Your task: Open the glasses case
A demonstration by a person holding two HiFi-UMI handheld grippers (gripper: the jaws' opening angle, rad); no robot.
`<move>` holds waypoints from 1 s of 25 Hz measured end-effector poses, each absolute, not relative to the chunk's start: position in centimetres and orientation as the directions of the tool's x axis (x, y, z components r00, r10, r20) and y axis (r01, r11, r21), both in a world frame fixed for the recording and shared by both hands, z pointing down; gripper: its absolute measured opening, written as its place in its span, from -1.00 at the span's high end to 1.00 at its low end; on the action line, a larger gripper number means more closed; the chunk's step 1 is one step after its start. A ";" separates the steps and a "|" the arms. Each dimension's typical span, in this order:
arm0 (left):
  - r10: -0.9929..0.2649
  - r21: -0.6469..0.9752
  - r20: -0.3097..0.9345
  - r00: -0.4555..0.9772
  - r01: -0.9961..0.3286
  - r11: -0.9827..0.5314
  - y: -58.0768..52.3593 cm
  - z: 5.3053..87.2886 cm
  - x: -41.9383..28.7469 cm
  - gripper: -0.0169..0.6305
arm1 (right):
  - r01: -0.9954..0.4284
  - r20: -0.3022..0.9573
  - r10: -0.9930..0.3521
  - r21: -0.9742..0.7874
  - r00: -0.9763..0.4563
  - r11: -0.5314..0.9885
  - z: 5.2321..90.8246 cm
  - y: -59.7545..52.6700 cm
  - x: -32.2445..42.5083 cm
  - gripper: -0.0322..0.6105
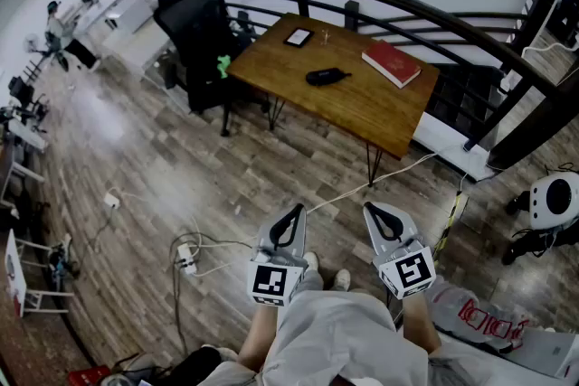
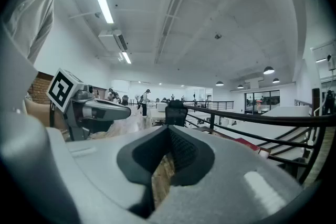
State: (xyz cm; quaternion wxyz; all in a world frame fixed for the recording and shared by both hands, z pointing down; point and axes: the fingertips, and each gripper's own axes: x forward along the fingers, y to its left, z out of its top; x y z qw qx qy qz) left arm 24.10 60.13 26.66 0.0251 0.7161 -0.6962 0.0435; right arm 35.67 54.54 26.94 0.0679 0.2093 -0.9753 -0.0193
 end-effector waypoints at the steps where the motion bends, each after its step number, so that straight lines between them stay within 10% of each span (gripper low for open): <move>1: -0.995 -0.022 0.099 0.032 -0.999 -0.035 60.2 26.7 24.6 0.91 | -0.407 0.124 -0.412 0.070 -0.902 0.911 26.9 54.6 36.0 0.89; 25: -0.997 -0.030 0.074 0.035 -0.999 -0.037 53.0 27.6 20.2 0.91 | -0.412 0.120 -0.414 0.039 -0.902 0.910 28.4 47.5 31.3 0.89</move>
